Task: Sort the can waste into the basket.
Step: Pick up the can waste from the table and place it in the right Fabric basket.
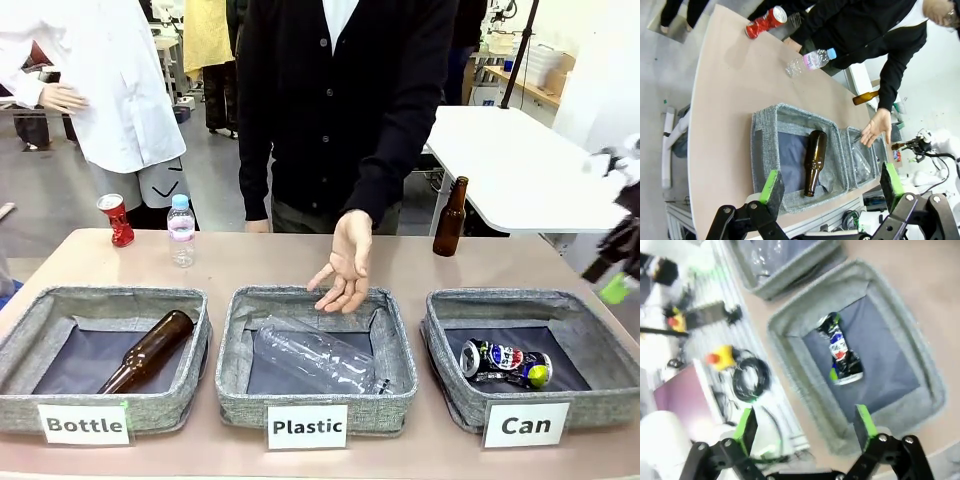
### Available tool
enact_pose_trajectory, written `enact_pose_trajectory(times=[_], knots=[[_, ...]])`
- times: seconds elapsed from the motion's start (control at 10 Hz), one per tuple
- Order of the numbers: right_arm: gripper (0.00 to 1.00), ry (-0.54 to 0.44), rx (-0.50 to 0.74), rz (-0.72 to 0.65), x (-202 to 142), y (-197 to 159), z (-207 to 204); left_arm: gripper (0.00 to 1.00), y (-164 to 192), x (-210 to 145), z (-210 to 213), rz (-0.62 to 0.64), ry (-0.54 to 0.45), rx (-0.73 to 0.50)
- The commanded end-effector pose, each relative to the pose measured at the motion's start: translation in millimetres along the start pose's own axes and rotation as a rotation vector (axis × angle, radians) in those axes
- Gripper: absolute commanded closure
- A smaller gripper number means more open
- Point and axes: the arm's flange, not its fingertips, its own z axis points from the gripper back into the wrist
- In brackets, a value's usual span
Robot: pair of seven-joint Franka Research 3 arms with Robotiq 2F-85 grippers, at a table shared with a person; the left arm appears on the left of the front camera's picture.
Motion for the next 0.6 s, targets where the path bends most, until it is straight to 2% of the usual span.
enact_pose_trajectory(times=[0.0,0.1,0.2,0.3,0.4,0.5], knots=[[0.0,-0.795,0.467,-0.682,-12.7,-24.1,24.6,0.0,0.5,1.0,-0.1,-0.021,-0.011,-0.016],[0.0,-0.974,0.702,-0.734,-35.1,-42.5,30.0,0.0,0.5,1.0,-0.1,-0.021,-0.011,-0.016],[0.0,-1.102,0.844,-0.786,-51.5,-58.6,29.3,0.0,0.5,1.0,-0.1,-0.021,-0.011,-0.016],[0.0,-1.236,0.931,-0.811,-65.4,-68.3,27.1,0.0,0.5,1.0,-0.1,-0.021,-0.011,-0.016],[0.0,-1.422,0.948,-0.797,-77.7,-68.8,25.7,0.0,0.5,1.0,-0.1,-0.021,-0.011,-0.016],[0.0,-1.63,0.773,-0.849,-87.0,-62.4,23.1,0.0,0.5,1.0,-0.1,-0.021,-0.011,-0.016]])
